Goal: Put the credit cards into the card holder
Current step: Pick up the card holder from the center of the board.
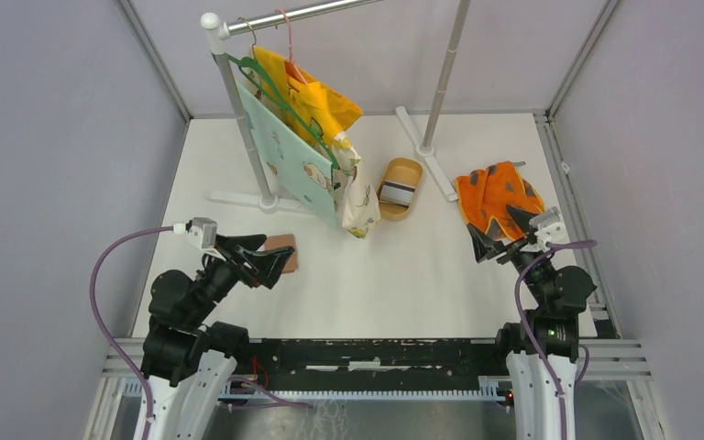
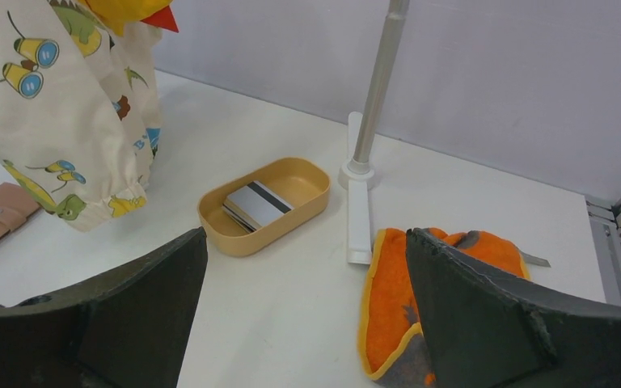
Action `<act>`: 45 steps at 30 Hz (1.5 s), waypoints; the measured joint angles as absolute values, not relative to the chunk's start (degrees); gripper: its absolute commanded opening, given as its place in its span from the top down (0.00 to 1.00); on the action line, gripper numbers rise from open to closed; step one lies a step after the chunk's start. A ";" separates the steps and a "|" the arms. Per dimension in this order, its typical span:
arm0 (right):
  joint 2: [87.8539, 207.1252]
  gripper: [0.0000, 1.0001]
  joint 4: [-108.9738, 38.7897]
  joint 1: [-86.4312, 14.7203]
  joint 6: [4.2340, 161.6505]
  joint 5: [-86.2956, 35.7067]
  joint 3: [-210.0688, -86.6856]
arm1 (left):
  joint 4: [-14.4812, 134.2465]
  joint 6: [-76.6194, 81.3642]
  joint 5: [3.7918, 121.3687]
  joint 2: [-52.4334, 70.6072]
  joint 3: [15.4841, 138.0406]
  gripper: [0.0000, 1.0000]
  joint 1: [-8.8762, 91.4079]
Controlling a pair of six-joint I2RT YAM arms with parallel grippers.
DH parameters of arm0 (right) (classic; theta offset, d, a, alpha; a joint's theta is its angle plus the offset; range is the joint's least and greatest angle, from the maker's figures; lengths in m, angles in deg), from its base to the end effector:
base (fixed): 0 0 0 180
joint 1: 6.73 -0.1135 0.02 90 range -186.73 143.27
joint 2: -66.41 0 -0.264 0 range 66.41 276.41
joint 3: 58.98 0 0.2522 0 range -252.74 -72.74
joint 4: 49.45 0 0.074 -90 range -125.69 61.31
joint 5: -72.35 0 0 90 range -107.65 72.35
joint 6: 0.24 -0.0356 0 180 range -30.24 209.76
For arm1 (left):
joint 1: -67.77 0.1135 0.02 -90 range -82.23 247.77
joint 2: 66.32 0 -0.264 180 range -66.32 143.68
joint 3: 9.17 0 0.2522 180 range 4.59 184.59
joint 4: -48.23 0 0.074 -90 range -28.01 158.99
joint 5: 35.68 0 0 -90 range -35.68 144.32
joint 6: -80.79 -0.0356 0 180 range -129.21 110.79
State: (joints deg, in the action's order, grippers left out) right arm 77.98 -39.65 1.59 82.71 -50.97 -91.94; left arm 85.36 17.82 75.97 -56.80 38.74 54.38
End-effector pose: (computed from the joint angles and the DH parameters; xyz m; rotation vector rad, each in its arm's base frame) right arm 0.0996 0.0052 0.2793 -0.3048 1.3794 0.3788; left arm 0.0596 -0.0277 0.3161 0.1193 1.6090 -0.8433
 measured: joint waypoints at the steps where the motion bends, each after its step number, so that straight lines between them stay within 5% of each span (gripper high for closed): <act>1: 78.00 0.02 -39.96 1.59 83.47 -51.56 -91.53 | 85.38 17.82 75.97 -56.80 38.72 0.00 54.38; 45: 100.98 0.02 -25.53 1.22 116.04 -71.39 -95.40 | 85.45 17.82 73.87 -50.66 38.59 0.00 54.38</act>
State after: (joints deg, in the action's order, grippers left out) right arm 100.98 -25.53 1.22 116.04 -71.39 -95.40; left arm 85.45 17.82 73.87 -50.66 38.59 54.38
